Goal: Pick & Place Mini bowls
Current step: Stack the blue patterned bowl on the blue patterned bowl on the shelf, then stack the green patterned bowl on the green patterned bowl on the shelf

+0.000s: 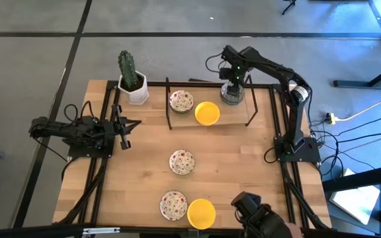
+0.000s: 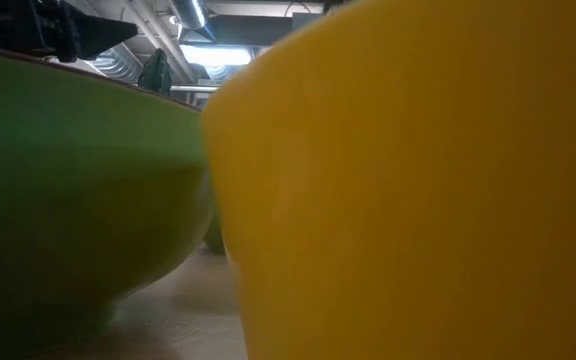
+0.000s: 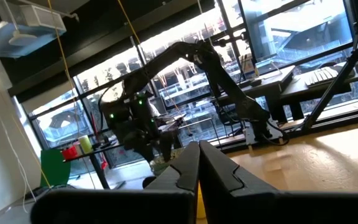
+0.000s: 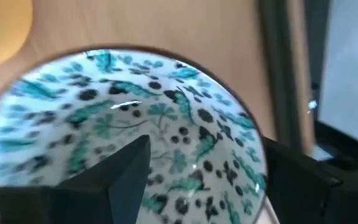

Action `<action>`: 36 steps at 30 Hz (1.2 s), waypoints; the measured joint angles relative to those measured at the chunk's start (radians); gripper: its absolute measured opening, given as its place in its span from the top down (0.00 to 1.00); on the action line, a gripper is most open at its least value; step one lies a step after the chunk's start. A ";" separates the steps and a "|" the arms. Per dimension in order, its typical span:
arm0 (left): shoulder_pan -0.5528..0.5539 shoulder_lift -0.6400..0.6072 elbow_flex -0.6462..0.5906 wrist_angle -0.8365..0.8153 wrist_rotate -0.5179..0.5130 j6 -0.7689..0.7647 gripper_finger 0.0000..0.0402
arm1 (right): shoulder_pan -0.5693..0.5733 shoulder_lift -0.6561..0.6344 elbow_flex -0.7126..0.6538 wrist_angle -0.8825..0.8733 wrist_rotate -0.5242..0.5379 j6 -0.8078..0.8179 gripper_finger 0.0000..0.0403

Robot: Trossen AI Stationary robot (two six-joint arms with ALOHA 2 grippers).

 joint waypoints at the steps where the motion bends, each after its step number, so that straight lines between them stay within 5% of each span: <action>1: 0.000 0.000 0.000 0.000 0.000 0.000 0.99 | 0.000 0.003 -0.016 0.004 -0.001 -0.001 0.31; 18: 0.000 0.000 0.000 0.010 0.002 0.000 0.98 | 0.012 -0.053 -0.053 0.027 0.002 0.034 0.31; 30: 0.000 0.000 0.000 0.023 0.037 -0.016 0.99 | 0.093 -0.241 -0.051 0.107 0.239 0.213 0.31; 33: 0.000 0.000 0.000 0.023 0.038 -0.018 0.99 | 0.132 -0.298 -0.052 0.108 0.230 0.280 0.37; 36: 0.000 0.000 0.000 0.023 0.038 -0.019 0.99 | 0.197 -0.344 -0.092 0.124 0.286 0.343 0.53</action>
